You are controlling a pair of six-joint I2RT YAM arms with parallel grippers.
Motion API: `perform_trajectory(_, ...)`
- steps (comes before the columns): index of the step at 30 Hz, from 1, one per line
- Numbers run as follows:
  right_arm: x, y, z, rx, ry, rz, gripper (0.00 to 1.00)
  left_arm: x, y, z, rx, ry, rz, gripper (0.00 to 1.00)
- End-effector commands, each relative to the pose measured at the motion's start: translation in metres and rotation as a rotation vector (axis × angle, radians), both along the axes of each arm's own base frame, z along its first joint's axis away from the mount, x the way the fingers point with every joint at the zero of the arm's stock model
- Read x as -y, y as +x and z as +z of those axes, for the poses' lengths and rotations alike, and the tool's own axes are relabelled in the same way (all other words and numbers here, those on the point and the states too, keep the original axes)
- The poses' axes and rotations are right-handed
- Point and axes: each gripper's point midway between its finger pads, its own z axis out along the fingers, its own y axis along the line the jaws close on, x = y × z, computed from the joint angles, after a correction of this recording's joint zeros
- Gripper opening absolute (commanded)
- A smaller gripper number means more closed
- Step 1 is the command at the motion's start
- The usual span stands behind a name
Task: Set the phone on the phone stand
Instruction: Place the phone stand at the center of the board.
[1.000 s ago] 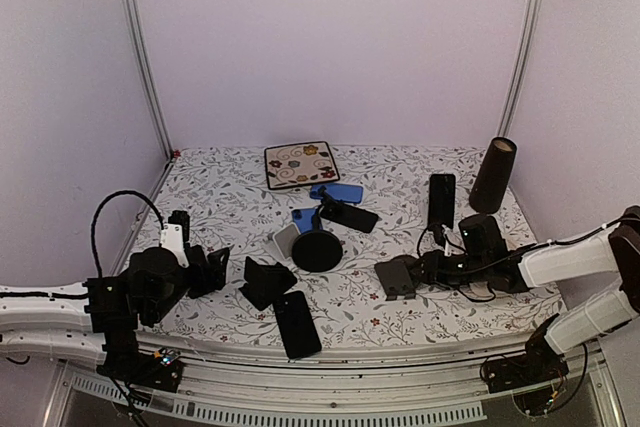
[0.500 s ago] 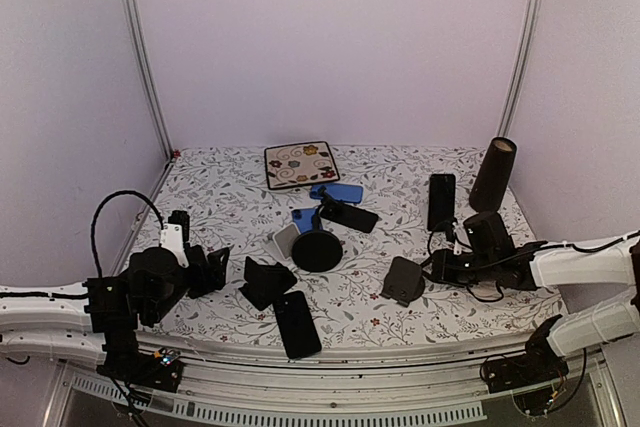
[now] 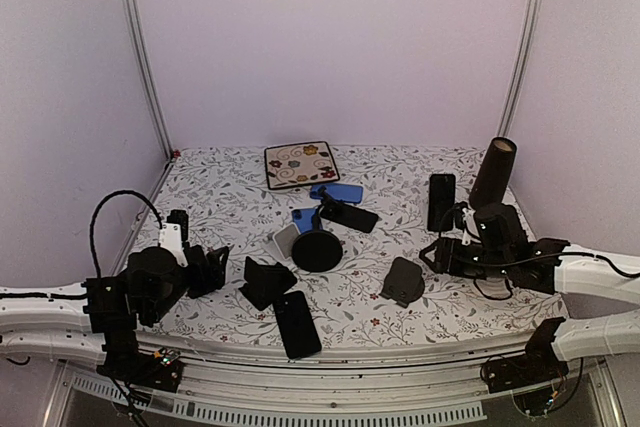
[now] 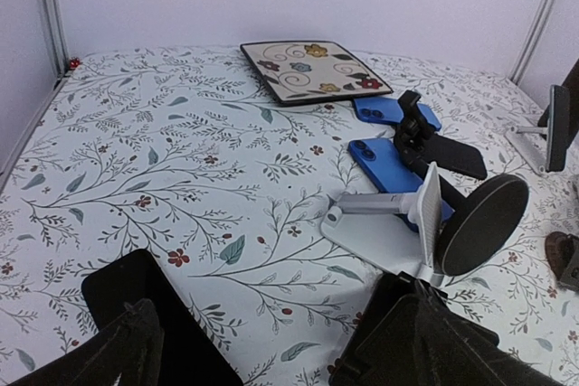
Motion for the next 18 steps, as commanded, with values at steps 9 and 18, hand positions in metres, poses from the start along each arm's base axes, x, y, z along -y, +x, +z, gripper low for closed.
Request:
perform_trajectory(9, -0.014, -0.02, 0.009, 0.01, -0.053, -0.03, 0.51, -0.002, 0.004, 0.009, 0.023, -0.019, 0.017, 0.97)
perform_trajectory(18, -0.035, -0.029, -0.012, -0.043, -0.025, 0.074, 0.31, -0.002, 0.004, 0.008, 0.02, -0.013, 0.018, 0.97)
